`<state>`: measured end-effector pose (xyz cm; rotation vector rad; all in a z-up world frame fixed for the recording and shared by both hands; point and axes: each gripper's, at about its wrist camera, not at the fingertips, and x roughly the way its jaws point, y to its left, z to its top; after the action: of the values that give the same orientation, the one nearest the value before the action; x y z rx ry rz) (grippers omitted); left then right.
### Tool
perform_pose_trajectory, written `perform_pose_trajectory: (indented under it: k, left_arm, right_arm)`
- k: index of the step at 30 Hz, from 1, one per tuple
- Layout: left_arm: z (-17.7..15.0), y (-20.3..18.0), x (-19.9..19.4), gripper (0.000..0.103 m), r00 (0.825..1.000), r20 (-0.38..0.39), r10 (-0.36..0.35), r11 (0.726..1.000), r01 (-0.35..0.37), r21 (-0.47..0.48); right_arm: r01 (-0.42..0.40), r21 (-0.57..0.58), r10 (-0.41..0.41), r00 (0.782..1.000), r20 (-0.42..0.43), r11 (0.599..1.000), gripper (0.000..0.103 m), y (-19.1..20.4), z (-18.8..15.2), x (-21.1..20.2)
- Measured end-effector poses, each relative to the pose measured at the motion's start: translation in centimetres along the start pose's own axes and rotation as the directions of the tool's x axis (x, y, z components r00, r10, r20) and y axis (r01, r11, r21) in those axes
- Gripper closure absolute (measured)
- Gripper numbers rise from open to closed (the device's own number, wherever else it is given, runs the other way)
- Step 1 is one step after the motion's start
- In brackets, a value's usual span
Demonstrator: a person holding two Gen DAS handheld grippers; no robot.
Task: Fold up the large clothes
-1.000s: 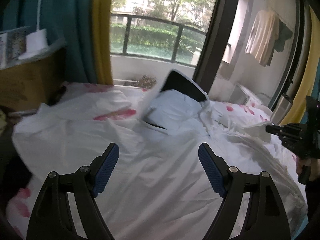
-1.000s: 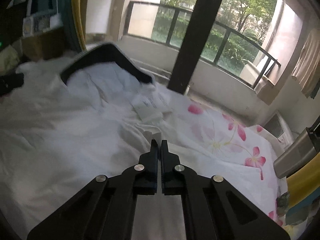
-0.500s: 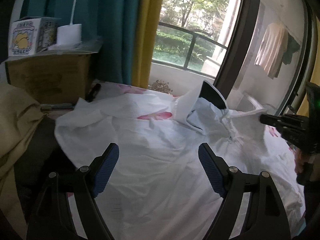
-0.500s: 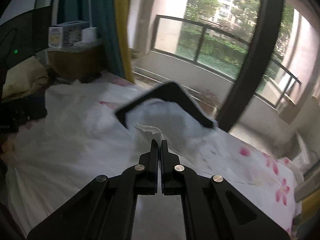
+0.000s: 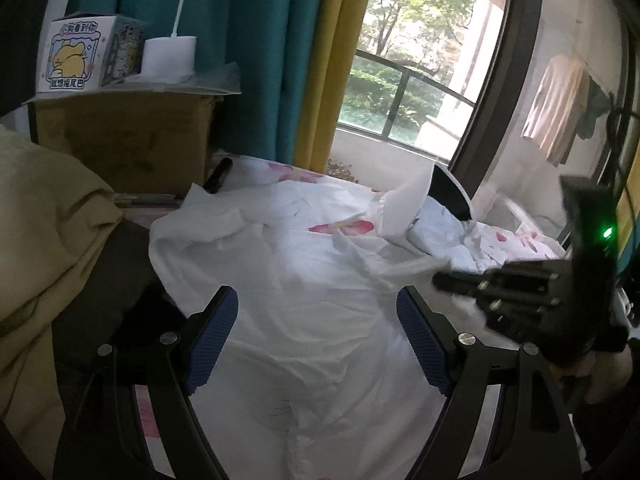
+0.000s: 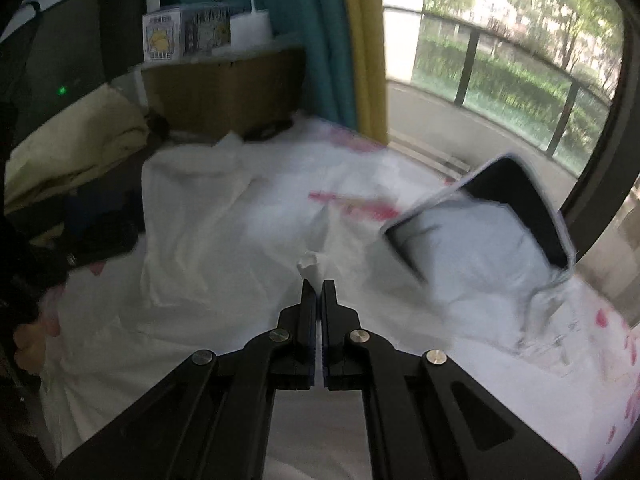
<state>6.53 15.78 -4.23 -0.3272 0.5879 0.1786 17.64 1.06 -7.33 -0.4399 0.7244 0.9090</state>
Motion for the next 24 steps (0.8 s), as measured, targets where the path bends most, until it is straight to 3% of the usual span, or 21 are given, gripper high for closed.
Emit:
perform_pose_trajectory:
  k: [4, 6, 8, 10, 16, 19, 24]
  left_arm:
    - [0.0, -0.5, 0.3, 0.019, 1.0, -0.015, 0.002, 1.0, -0.001, 0.017]
    - [0.0, -0.9, 0.5, 0.019, 1.0, -0.027, -0.009, 1.0, 0.009, 0.025]
    - [0.1, -1.1, 0.8, 0.019, 0.999, -0.044, -0.024, 0.999, 0.025, 0.028]
    - [0.4, -1.2, 1.0, 0.019, 0.998, -0.048, -0.035, 0.999, 0.036, 0.029]
    - [2.3, -1.4, 1.9, 0.019, 0.996, -0.066, -0.057, 0.994, 0.063, 0.091]
    - [3.6, -1.5, 2.9, 0.019, 0.996, -0.074, -0.054, 0.983, 0.066, 0.169]
    - [6.3, -1.1, 6.8, 0.019, 0.989, -0.137, -0.051, 0.963, 0.085, 0.256]
  right_arm:
    - [-0.047, 0.001, 0.047, 0.997, -0.062, 0.999, 0.099, 0.0, -1.2, 0.8]
    - [-0.046, 0.013, 0.046, 0.997, -0.061, 0.999, 0.09, -0.3, -1.7, 0.2]
    - [-0.042, 0.026, 0.043, 0.998, -0.053, 0.999, 0.071, -0.7, -2.1, -0.6]
    - [-0.04, 0.037, 0.041, 0.998, -0.037, 0.999, 0.067, -1.1, -2.5, -1.5]
    - [-0.01, 0.057, 0.01, 1.0, -0.005, 0.998, 0.064, -2.5, -3.3, -3.6]
    - [0.026, 0.097, -0.027, 1.0, 0.005, 0.995, 0.063, -4.1, -3.9, -4.4]
    - [0.09, 0.162, -0.092, 0.996, 0.008, 0.983, 0.062, -7.1, -5.0, -6.0]
